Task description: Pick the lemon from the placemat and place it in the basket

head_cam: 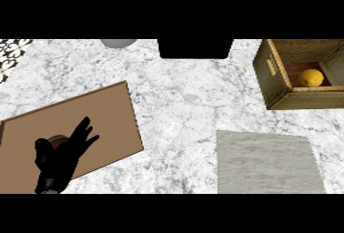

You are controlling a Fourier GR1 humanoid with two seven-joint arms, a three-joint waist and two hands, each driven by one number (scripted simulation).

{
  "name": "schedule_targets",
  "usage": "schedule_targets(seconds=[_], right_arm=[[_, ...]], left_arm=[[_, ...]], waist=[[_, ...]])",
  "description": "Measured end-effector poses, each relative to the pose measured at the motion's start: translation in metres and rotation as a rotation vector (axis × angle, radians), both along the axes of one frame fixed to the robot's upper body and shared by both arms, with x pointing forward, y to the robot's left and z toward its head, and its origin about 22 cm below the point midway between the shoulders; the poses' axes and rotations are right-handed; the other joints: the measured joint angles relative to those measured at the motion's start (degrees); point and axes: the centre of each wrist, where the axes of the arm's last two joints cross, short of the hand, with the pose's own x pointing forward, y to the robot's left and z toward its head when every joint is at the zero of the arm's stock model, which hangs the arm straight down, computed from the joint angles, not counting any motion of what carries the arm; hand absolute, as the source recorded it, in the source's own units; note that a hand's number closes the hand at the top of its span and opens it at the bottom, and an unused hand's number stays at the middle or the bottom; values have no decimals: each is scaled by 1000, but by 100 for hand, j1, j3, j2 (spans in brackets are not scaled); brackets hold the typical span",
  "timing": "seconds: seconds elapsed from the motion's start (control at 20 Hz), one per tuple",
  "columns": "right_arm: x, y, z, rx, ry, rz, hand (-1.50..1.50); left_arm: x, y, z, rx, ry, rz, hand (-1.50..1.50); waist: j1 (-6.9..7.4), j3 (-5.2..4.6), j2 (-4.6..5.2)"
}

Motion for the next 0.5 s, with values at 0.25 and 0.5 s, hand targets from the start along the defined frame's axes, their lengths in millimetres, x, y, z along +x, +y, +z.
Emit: schedule_targets(seconds=[0.25,0.5], right_arm=[[-7,-21,7,95,-54,-51,-150],[-36,-62,20,137,-78,-128,-150]], left_arm=[[0,0,0,6,2,1,0],[-4,3,-2,-2,-8,4,0]], waist=[[-6,0,-3],[-57,-2,-10]])
